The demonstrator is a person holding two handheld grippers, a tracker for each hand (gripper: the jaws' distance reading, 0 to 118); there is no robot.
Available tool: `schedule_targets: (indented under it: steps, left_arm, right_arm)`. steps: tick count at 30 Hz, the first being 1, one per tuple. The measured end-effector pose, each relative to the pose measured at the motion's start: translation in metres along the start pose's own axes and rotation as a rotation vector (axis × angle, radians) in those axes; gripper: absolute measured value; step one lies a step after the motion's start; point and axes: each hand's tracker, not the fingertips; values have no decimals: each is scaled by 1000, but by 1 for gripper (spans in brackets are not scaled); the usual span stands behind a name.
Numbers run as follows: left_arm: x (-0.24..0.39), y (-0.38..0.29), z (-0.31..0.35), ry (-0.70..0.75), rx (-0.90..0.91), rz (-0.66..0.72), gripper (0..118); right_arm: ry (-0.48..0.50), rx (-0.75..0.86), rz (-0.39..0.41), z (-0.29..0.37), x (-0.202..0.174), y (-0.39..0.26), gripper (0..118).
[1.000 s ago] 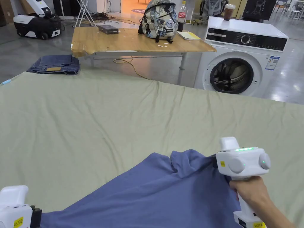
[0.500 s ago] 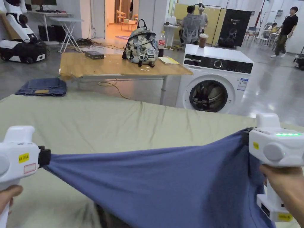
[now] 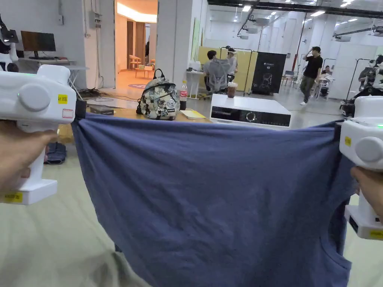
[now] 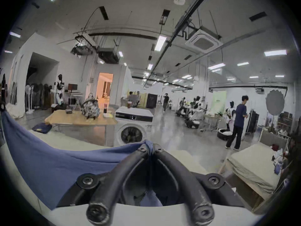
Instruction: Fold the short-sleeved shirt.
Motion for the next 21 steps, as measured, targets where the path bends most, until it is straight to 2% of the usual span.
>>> schedule_targets:
  steps: [4, 12, 21]
  left_arm:
    - [2, 35, -17, 27, 29, -22, 0]
    - [0, 89, -42, 50, 94, 35, 0]
    - [6, 120, -56, 68, 155, 29, 0]
  right_arm:
    - [-9, 24, -19, -19, -2, 28, 1]
    - [-38, 64, -49, -64, -12, 81, 1]
    - [-62, 122, -81, -84, -12, 124, 1]
